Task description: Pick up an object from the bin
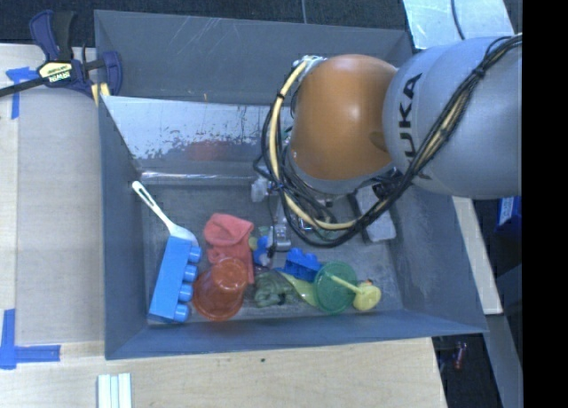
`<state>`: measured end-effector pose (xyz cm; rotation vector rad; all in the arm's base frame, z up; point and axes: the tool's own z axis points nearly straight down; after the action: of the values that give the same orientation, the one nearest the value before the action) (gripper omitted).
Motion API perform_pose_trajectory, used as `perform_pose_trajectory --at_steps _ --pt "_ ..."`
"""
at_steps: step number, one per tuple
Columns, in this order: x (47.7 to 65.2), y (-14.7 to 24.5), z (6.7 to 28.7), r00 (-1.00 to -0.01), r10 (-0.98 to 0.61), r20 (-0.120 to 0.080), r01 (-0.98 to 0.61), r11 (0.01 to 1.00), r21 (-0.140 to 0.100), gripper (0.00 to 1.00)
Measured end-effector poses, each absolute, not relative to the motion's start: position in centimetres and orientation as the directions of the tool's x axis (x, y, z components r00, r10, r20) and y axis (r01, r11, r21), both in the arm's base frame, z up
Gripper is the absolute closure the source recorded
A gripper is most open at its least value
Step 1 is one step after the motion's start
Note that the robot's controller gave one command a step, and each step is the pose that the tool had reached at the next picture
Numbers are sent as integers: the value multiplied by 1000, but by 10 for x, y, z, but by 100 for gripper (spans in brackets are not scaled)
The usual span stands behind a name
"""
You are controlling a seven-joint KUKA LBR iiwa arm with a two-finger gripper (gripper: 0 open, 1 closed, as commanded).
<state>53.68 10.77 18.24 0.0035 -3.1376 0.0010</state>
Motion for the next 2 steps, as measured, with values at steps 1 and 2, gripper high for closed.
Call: perform_pose_trajectory --at_steps 1,2 --pt "539 107 186 -1000 0 -3 0 1000 1 0" --pt "513 44 78 -1000 10 -5 10 1000 -2 100"
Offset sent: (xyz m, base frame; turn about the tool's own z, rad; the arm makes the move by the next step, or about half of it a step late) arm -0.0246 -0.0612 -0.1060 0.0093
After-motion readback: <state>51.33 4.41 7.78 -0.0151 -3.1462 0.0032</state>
